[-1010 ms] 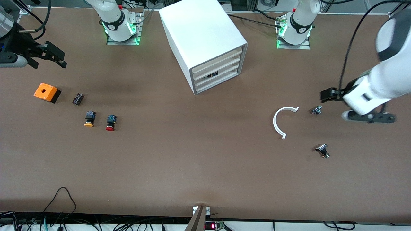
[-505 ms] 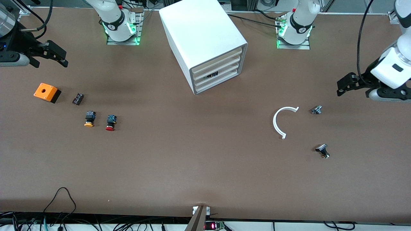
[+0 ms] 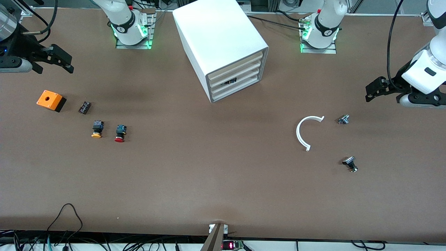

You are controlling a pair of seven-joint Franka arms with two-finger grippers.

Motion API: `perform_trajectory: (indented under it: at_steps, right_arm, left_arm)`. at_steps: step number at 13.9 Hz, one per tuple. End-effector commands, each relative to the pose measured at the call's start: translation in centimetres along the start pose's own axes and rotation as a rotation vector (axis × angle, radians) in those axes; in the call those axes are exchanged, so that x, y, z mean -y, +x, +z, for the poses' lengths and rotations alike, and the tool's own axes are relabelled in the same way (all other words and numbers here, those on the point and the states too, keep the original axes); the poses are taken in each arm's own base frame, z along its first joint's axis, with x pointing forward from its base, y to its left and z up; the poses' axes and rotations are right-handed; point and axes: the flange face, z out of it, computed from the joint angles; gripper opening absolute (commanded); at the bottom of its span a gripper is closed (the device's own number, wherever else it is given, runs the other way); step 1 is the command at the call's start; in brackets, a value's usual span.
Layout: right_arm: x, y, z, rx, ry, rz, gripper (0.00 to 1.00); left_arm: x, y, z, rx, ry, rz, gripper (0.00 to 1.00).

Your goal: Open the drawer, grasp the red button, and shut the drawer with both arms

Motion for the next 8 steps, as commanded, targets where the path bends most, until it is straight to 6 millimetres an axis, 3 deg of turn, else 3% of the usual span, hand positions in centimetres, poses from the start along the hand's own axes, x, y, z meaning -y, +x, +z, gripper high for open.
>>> perform_trajectory:
  at_steps: [1,8]
  right_arm:
    - [0.14,0.2,-0.4,0.007,-0.018,0.008,1.0]
    - [-0.1,0.21,-0.75,0.001,-0.017,0.013,1.0]
  left_arm:
    - [0.28,-0.53,-0.64,0.007,0.032,0.017,1.0]
    - [-0.02,-0.51,-0.15,0.028,0.047,0.021,1.0]
